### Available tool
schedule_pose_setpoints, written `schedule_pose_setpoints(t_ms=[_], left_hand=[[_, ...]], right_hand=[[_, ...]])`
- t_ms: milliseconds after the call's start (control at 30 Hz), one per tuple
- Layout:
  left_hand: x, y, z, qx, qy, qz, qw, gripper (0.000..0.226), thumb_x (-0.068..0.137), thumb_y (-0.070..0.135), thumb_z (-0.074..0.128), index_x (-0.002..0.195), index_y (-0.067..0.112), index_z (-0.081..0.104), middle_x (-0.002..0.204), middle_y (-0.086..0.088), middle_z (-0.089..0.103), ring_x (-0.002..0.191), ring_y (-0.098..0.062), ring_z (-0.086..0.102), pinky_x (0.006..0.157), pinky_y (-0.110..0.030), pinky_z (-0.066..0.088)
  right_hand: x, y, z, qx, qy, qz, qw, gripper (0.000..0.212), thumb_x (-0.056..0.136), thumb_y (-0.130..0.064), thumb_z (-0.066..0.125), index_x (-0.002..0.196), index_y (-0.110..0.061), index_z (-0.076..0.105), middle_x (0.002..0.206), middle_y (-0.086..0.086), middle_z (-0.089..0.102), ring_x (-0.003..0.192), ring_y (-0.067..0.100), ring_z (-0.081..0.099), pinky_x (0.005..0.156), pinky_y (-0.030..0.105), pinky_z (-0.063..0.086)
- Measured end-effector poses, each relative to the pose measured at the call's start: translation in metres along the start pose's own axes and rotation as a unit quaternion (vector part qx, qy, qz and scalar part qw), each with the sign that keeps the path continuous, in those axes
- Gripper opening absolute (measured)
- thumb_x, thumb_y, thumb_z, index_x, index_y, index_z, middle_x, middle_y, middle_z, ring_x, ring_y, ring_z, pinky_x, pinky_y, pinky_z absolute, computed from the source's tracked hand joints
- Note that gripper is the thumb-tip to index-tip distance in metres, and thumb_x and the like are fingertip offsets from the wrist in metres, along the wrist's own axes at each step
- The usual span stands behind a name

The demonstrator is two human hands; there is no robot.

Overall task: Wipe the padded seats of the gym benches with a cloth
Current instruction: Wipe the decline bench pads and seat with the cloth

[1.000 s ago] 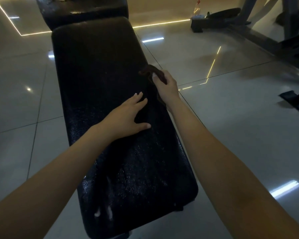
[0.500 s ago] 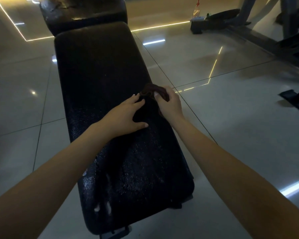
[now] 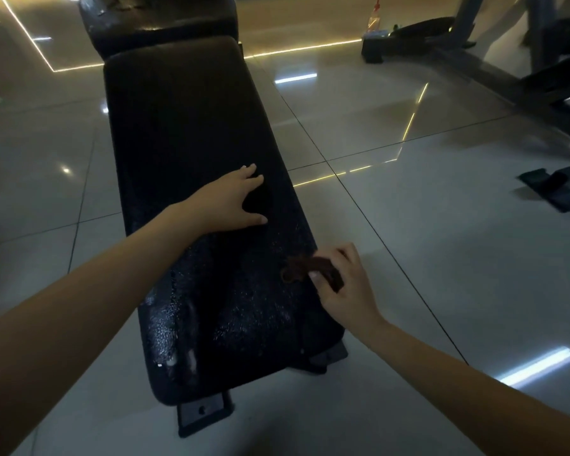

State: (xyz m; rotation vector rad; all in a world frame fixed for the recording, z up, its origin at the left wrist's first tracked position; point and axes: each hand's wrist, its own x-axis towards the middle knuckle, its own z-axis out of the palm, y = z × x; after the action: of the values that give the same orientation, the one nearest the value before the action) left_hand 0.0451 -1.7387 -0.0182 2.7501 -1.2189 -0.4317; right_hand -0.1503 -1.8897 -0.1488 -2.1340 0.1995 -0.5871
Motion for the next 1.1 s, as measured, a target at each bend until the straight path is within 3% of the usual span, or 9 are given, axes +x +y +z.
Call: schedule_pose_setpoints(t_ms=[100, 233, 433, 533, 667, 833, 900, 967, 1100], left_hand=[[-0.002, 0.002, -0.001, 0.002, -0.001, 0.0, 1.0, 0.086, 0.09, 0.045, 0.065, 0.156, 0.019, 0.015, 0.165, 0.0, 0.0, 0.151, -0.016, 0.001, 0.119, -0.032, 0.013], [-0.006, 0.0, -0.002, 0.003, -0.01, 0.001, 1.0, 0.083, 0.092, 0.043, 0.063, 0.157, 0.019, 0.016, 0.165, 0.0, -0.001, 0.151, -0.016, 0.002, 0.12, -0.032, 0.014], [-0.011, -0.009, -0.003, -0.021, -0.01, 0.012, 1.0, 0.071, 0.095, 0.037, 0.061, 0.155, 0.023, 0.026, 0.165, 0.003, 0.004, 0.15, -0.016, 0.01, 0.12, -0.033, 0.018], [-0.012, -0.016, -0.008, -0.047, 0.009, 0.014, 0.999, 0.062, 0.096, 0.037, 0.06, 0.151, 0.026, 0.035, 0.164, 0.003, 0.012, 0.149, -0.016, 0.016, 0.118, -0.033, 0.02], [-0.015, -0.025, -0.018, -0.098, 0.052, 0.008, 0.994, 0.053, 0.096, 0.036, 0.058, 0.146, 0.026, 0.043, 0.161, 0.0, 0.023, 0.147, -0.016, 0.021, 0.116, -0.032, 0.02], [-0.016, -0.037, -0.028, -0.124, 0.119, -0.014, 0.985, 0.045, 0.096, 0.033, 0.058, 0.14, 0.027, 0.05, 0.156, 0.0, 0.033, 0.143, -0.016, 0.03, 0.115, -0.035, 0.024], [-0.017, -0.039, -0.031, -0.156, 0.138, -0.024, 0.978, 0.041, 0.097, 0.029, 0.057, 0.137, 0.026, 0.053, 0.148, 0.0, 0.043, 0.137, -0.016, 0.039, 0.112, -0.034, 0.032], [-0.02, -0.036, -0.034, -0.218, 0.103, -0.023, 0.97, 0.036, 0.097, 0.028, 0.057, 0.133, 0.024, 0.057, 0.134, 0.003, 0.056, 0.123, -0.013, 0.052, 0.103, -0.03, 0.041], [-0.029, -0.027, -0.031, -0.249, -0.074, 0.017, 0.965, 0.043, 0.092, 0.033, 0.065, 0.134, 0.031, 0.054, 0.124, 0.012, 0.058, 0.107, -0.002, 0.057, 0.098, -0.024, 0.041]], right_hand=[[-0.034, 0.001, -0.003, -0.078, 0.007, -0.073, 0.994, 0.02, 0.091, -0.029, 0.058, 0.107, -0.018, 0.061, 0.11, 0.004, 0.045, 0.099, 0.026, 0.05, 0.084, 0.03, 0.046], [-0.067, 0.0, -0.002, -0.141, -0.001, -0.17, 0.975, 0.022, 0.087, -0.012, 0.063, 0.109, -0.017, 0.059, 0.113, 0.009, 0.051, 0.099, 0.027, 0.047, 0.083, 0.031, 0.042], [-0.061, -0.002, -0.005, -0.214, -0.034, -0.242, 0.946, 0.026, 0.084, -0.01, 0.057, 0.109, -0.017, 0.054, 0.114, 0.008, 0.048, 0.098, 0.027, 0.047, 0.085, 0.031, 0.04], [-0.024, -0.01, 0.008, -0.216, -0.011, -0.185, 0.959, 0.034, 0.079, -0.001, 0.063, 0.109, -0.015, 0.061, 0.115, 0.011, 0.049, 0.098, 0.03, 0.045, 0.082, 0.029, 0.039], [0.048, -0.036, 0.035, -0.227, -0.001, -0.131, 0.965, 0.026, 0.085, -0.008, 0.062, 0.11, -0.015, 0.066, 0.115, 0.012, 0.049, 0.102, 0.027, 0.043, 0.077, 0.036, 0.046], [0.123, -0.063, 0.051, -0.201, -0.038, -0.107, 0.973, 0.043, 0.088, -0.01, 0.063, 0.13, -0.016, 0.055, 0.129, 0.012, 0.042, 0.119, 0.025, 0.038, 0.097, 0.035, 0.042], [0.126, -0.065, 0.047, -0.148, -0.065, -0.087, 0.983, 0.052, 0.087, -0.013, 0.067, 0.136, -0.02, 0.049, 0.132, 0.009, 0.037, 0.123, 0.022, 0.038, 0.104, 0.034, 0.04], [0.121, -0.066, 0.034, -0.069, -0.08, -0.033, 0.994, 0.06, 0.084, -0.019, 0.075, 0.136, -0.028, 0.047, 0.133, 0.002, 0.035, 0.123, 0.016, 0.04, 0.107, 0.031, 0.038], [0.115, -0.066, 0.009, -0.015, -0.111, 0.042, 0.993, 0.068, 0.074, -0.03, 0.084, 0.131, -0.037, 0.048, 0.131, -0.005, 0.04, 0.121, 0.012, 0.045, 0.102, 0.028, 0.04]])
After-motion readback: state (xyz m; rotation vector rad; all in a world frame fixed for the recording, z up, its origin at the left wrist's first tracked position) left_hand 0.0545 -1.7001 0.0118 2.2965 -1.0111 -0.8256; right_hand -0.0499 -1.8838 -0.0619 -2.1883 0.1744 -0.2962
